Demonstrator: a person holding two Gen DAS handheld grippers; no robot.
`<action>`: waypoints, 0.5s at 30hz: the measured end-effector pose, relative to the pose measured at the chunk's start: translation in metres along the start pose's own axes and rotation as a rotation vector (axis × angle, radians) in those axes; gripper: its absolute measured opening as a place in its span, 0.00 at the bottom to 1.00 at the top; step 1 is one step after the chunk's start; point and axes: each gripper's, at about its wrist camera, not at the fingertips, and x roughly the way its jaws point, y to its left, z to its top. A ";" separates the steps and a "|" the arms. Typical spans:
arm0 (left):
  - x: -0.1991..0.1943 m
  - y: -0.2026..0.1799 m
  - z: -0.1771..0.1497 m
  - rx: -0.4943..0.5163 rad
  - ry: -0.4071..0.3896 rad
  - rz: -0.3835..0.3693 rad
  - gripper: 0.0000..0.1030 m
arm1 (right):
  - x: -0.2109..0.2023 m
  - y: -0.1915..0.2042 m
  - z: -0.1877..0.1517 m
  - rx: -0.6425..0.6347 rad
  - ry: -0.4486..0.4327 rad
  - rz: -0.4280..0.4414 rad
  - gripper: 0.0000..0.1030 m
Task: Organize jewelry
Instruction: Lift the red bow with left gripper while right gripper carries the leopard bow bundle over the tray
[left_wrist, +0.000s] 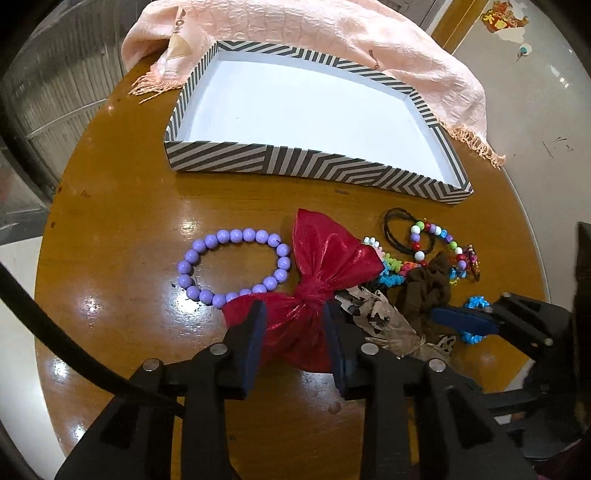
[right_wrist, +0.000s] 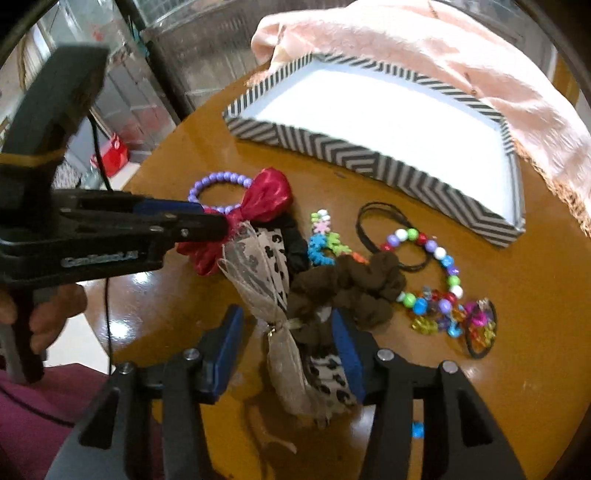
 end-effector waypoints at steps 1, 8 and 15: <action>0.000 0.000 0.001 0.003 -0.001 0.003 0.18 | 0.006 -0.002 0.000 0.006 0.005 0.006 0.49; -0.001 -0.006 0.005 0.028 -0.005 -0.003 0.18 | -0.028 -0.040 0.001 0.161 -0.086 0.144 0.19; 0.014 -0.018 0.008 0.069 0.027 -0.012 0.18 | -0.054 -0.080 -0.004 0.361 -0.173 0.307 0.19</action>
